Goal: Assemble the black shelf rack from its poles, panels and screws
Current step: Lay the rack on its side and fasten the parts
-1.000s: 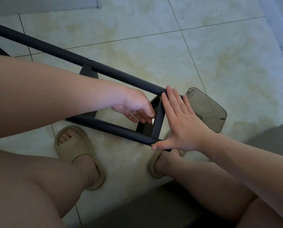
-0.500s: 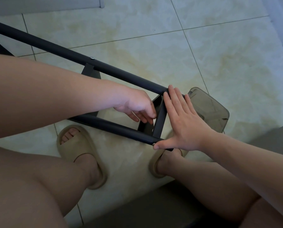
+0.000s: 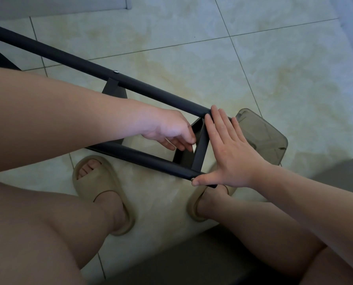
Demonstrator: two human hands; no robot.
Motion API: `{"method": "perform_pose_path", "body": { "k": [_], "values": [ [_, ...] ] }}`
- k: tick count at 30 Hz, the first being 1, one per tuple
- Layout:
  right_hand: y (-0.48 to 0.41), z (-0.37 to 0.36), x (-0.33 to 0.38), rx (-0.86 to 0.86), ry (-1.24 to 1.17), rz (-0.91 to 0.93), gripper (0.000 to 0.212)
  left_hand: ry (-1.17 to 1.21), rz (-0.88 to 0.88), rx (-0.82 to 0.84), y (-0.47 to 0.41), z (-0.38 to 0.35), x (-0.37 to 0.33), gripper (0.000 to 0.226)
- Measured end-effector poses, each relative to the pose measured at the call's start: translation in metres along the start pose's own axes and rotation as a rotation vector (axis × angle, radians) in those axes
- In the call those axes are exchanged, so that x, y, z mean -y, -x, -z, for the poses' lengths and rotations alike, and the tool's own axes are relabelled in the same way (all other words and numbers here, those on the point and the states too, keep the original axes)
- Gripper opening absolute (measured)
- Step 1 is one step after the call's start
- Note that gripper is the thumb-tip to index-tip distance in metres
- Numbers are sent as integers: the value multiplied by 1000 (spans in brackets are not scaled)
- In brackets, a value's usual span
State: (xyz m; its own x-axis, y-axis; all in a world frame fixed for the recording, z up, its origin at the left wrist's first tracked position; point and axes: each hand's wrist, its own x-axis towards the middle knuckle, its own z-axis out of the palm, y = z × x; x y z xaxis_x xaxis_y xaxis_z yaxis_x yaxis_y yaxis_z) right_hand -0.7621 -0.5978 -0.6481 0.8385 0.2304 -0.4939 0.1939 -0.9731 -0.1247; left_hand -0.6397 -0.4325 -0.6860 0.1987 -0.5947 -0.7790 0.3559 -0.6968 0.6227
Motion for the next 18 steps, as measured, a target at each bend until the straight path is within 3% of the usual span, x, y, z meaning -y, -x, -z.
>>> {"method": "perform_pose_path", "body": {
  "k": [18],
  "values": [
    [-1,-1,1,-16,1,-1,150,-5,23,-33,4,-4,2,9]
  ]
}}
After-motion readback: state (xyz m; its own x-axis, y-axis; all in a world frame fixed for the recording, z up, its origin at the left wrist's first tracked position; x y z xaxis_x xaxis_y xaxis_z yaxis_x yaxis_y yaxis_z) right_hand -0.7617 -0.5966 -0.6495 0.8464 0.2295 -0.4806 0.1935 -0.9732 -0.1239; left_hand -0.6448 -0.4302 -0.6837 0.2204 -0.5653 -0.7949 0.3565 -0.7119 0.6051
